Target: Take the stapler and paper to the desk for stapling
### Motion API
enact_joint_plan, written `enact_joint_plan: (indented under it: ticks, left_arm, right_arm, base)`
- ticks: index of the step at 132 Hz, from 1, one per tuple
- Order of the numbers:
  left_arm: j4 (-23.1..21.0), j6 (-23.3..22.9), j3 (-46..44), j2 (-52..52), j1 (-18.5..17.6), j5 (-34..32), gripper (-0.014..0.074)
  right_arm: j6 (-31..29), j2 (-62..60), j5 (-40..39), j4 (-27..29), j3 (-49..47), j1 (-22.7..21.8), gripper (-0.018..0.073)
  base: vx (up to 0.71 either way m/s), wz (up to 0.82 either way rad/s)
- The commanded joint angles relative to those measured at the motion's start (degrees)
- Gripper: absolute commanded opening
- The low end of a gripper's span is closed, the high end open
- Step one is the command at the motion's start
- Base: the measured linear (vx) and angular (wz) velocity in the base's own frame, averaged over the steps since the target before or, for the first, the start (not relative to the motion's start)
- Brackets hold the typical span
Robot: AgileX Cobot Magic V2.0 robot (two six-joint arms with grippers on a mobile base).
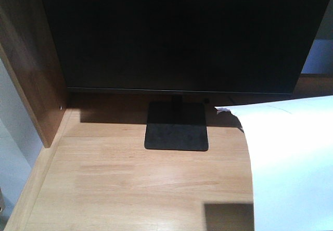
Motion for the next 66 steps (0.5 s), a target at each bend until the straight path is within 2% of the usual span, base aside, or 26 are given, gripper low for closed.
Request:
enact_joint_plan:
  ticks: [1,66]
  left_arm:
    - [-2.0,0.0,-1.5,1.0,-0.1,-6.3,-0.0006]
    - [-2.0,0.0,-1.5,1.0,-0.1,-6.3,-0.0006]
  right_arm:
    - [-0.4,0.5,-2.6,0.2,-1.5,-0.4,-0.0006]
    - [-0.4,0.5,-2.6,0.2,-1.5,-0.4,-0.0006]
  base:
    - [0.00,0.00]
    - [0.00,0.00]
